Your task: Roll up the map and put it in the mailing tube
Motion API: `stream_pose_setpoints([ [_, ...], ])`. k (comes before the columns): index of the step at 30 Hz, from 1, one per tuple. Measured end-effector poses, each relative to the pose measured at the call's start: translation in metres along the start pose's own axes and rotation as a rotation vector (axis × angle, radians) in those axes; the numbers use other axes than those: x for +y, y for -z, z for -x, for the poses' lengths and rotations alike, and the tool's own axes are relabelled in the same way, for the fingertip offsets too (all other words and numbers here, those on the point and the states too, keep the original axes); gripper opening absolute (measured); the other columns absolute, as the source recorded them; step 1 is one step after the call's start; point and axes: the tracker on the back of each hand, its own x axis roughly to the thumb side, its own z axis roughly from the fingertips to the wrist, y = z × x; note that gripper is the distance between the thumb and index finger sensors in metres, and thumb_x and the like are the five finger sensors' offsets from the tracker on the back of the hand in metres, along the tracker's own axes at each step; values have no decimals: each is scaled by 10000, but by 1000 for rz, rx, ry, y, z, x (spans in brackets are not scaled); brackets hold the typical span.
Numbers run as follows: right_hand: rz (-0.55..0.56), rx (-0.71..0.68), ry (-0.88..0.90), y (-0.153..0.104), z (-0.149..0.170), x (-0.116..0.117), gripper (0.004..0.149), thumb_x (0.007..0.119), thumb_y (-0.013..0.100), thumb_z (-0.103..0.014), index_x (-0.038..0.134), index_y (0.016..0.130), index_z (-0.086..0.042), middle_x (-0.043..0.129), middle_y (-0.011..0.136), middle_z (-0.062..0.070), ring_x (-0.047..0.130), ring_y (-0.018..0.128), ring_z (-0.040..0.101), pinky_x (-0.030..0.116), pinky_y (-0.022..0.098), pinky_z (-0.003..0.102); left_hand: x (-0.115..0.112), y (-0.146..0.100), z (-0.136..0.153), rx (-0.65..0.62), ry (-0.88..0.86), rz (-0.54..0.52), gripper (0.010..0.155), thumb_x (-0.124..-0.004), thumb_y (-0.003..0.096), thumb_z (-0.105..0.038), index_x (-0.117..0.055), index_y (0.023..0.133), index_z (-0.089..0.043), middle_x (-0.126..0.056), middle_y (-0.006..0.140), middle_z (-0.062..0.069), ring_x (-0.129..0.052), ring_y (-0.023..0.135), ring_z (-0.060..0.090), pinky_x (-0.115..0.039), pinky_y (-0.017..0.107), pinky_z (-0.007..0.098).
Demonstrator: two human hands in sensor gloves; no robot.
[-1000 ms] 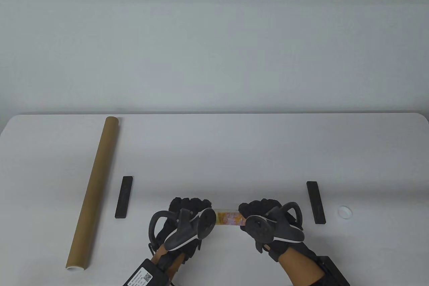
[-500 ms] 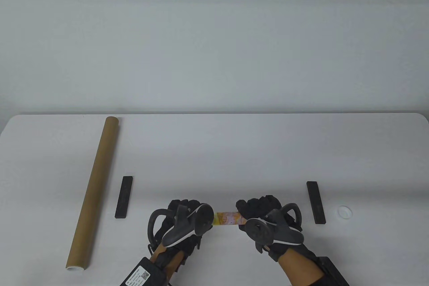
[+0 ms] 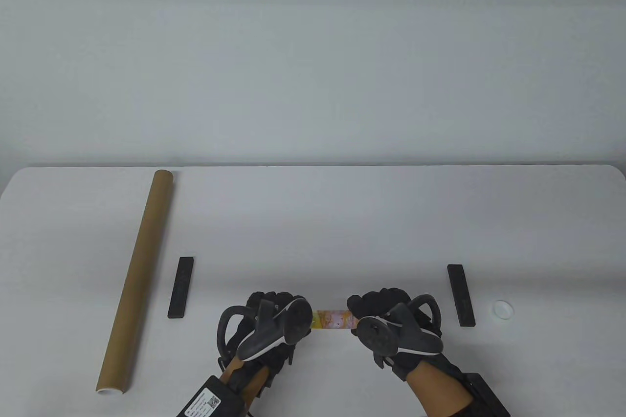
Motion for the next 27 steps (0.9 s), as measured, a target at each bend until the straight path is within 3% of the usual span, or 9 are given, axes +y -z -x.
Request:
stream_pose_setpoints([
  [3,-17,21,97,1,6,2,568,977,434,-398,866,892,-81,943,655,71,997,494,309,766,509,594,5,-4,-4,1,75,-103,557,-965,312,-622,-850,818,-421,-966,708,-106,-1024,656,148,-747,696,405],
  [6,-24,24,125,1,8,3,569,977,435,-401,865,892,-81,943,655,72,997,494,310,766,508,594,6,-5,-5,-15,93,-141,540,-970,307,-615,-859,801,-428,-970,693,-110,-1027,646,143,-748,696,403],
  [14,13,-1,24,-1,2,1,607,972,436,-413,843,929,-86,933,712,86,990,567,336,739,540,605,3,1,0,-3,8,-21,466,-981,314,-604,-895,736,-428,-984,636,-103,-1035,592,150,-761,681,393],
  [21,73,-33,-119,-3,-7,-5,608,980,425,-418,846,930,-106,940,713,75,996,572,324,745,551,590,-5,9,9,15,-153,157,460,-983,316,-603,-899,730,-421,-984,625,-97,-1034,579,154,-761,677,394],
  [27,41,-30,-83,-2,-6,-4,578,983,427,-403,866,902,-96,952,674,74,1004,522,315,767,523,583,-5,6,7,11,-111,102,494,-979,311,-608,-885,756,-417,-980,653,-101,-1033,608,153,-755,686,400],
])
